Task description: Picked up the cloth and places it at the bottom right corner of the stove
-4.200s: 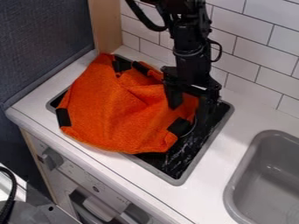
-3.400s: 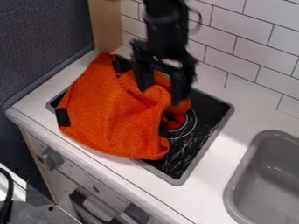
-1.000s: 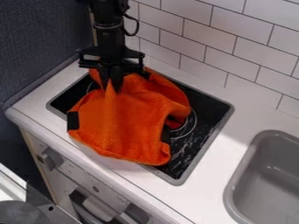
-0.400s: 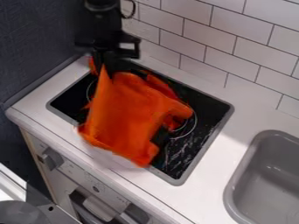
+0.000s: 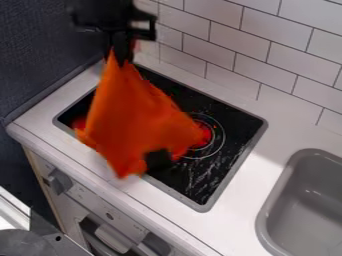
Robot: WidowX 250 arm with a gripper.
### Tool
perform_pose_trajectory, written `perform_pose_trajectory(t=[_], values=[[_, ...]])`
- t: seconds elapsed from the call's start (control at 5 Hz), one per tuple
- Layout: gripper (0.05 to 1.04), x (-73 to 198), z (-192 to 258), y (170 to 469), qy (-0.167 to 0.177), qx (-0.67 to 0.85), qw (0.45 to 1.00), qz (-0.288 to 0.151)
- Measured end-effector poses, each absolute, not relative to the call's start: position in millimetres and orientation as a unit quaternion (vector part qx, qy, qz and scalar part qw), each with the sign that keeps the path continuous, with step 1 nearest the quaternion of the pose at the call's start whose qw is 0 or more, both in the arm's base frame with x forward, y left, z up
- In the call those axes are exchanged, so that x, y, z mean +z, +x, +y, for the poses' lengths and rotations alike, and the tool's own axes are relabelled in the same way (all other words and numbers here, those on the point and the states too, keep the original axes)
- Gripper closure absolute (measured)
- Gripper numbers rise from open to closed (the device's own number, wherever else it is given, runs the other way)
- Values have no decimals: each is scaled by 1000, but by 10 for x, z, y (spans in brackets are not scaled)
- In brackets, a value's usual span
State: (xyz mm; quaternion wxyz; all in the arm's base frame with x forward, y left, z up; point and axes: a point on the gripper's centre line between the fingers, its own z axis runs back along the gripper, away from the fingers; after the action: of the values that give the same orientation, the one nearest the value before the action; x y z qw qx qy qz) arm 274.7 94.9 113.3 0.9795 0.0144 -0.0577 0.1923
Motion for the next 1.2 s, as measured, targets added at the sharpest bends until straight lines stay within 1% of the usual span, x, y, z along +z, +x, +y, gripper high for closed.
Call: perform_pose_trajectory(t=[0.2,0.4,0.8,1.0,1.2], values=[[1030,1234,691,2808,13,171,983,-72],[1030,1245,331,2862,-3,138,988,-72],[1030,1207,-533,2947,-63,60,993,-85],[1030,1089,-797,2961,-75,30,993,-80],[1030,719,-882,2977,-89,-6,995,-40]])
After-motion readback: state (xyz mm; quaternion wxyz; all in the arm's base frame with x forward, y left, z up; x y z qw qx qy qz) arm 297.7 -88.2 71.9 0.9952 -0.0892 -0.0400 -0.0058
